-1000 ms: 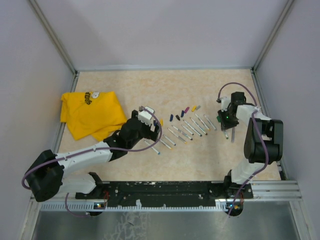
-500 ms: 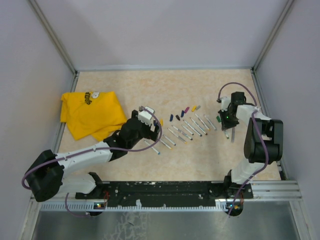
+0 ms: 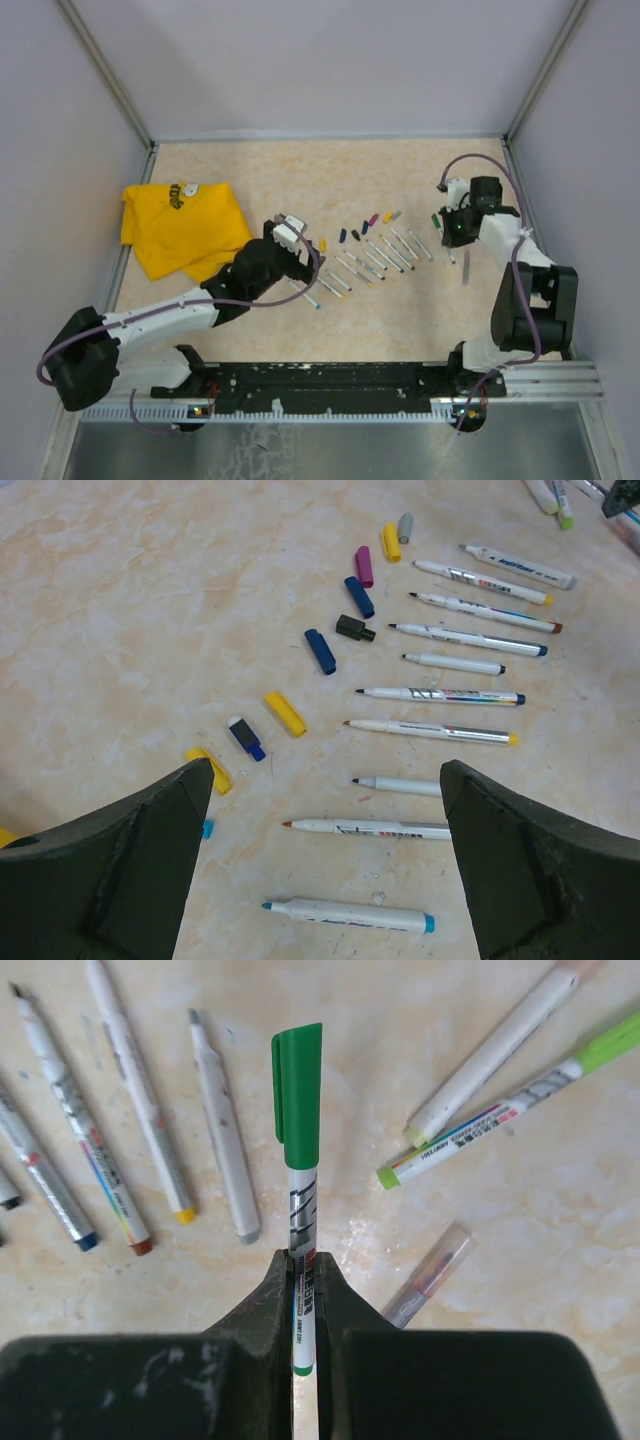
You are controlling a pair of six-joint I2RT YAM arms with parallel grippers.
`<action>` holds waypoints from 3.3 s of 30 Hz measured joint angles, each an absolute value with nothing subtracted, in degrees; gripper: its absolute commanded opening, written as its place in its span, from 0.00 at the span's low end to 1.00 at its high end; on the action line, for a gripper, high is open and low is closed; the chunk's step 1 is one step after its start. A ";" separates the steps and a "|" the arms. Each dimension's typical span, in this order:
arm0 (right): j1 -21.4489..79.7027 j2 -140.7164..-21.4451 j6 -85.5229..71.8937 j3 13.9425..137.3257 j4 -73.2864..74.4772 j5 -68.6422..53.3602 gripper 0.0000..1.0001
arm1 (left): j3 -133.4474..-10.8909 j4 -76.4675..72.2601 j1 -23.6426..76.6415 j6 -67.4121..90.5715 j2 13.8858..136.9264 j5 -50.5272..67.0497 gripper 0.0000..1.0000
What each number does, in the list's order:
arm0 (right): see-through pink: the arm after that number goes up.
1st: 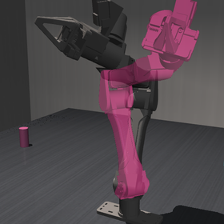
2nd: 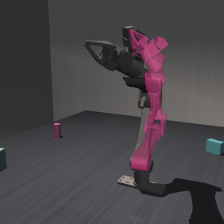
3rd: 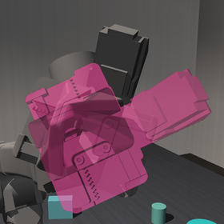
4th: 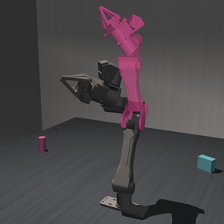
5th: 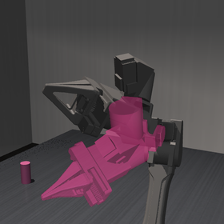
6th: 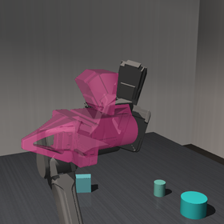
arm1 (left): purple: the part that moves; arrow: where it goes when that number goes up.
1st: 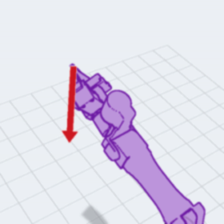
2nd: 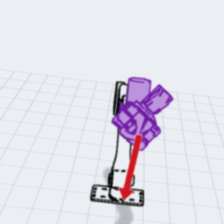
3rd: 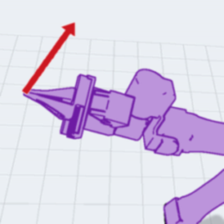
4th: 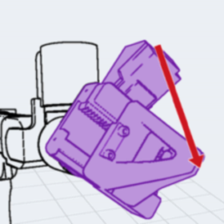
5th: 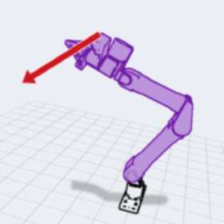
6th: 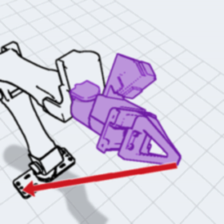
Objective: Open the pen caps
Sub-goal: Pick up the pen from the center of the board, then open the pen cap from the pen.
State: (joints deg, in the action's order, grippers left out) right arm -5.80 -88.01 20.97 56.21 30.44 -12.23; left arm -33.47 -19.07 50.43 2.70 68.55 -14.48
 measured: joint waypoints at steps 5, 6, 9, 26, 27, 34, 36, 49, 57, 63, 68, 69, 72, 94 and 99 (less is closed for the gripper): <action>-5.80 -80.68 21.32 56.12 29.69 -19.64 0.00 | -30.76 -22.63 49.93 3.38 65.84 -9.15 1.00; -5.80 -79.66 21.45 56.01 29.61 -21.23 0.00 | -30.13 -23.57 49.78 3.66 65.25 -7.75 1.00; -5.74 -76.42 21.74 55.51 29.71 -27.09 0.00 | -27.55 -27.42 48.93 5.56 62.96 -3.55 1.00; 5.23 -69.47 22.50 54.02 30.06 -45.43 0.00 | -12.23 -58.24 45.98 31.27 56.01 8.71 1.00; 5.54 -69.47 22.50 53.98 30.11 -45.71 0.00 | -11.77 -60.27 45.98 32.58 57.39 8.91 1.00; 7.79 -69.47 22.57 53.98 30.06 -46.46 0.00 | -11.31 -71.68 45.98 39.00 66.57 9.89 1.00; 8.34 -69.49 22.79 53.98 30.06 -46.46 0.00 | -11.29 -74.04 45.98 40.16 68.29 9.91 1.00; 11.68 -70.35 23.55 53.98 30.06 -45.50 0.00 | -11.42 -79.26 45.98 43.51 74.32 7.68 0.99; 12.56 -70.78 23.92 53.93 30.06 -44.84 0.00 | -12.62 -79.24 46.28 44.03 75.68 5.54 0.99; 13.41 -70.98 24.03 53.89 30.04 -44.38 0.00 | -14.44 -79.24 48.14 44.14 77.41 2.85 0.99; 13.45 -70.98 24.03 53.89 30.04 -44.16 0.00 | -15.99 -79.31 49.54 44.14 79.68 0.40 0.97; 13.47 -70.98 24.03 53.89 30.06 -44.10 0.00 | -16.53 -79.37 49.78 44.16 80.40 -0.12 0.97; 13.63 -70.98 24.05 53.87 30.06 -43.99 0.00 | -18.20 -79.50 50.30 44.42 82.65 -1.54 0.95; 15.64 -70.98 25.43 53.87 30.24 -44.12 0.00 | -35.62 -79.66 51.75 44.60 100.27 -7.25 0.56; 16.01 -70.98 25.58 53.87 30.89 -44.27 0.00 | -36.95 -79.33 51.72 44.56 100.84 -6.04 0.36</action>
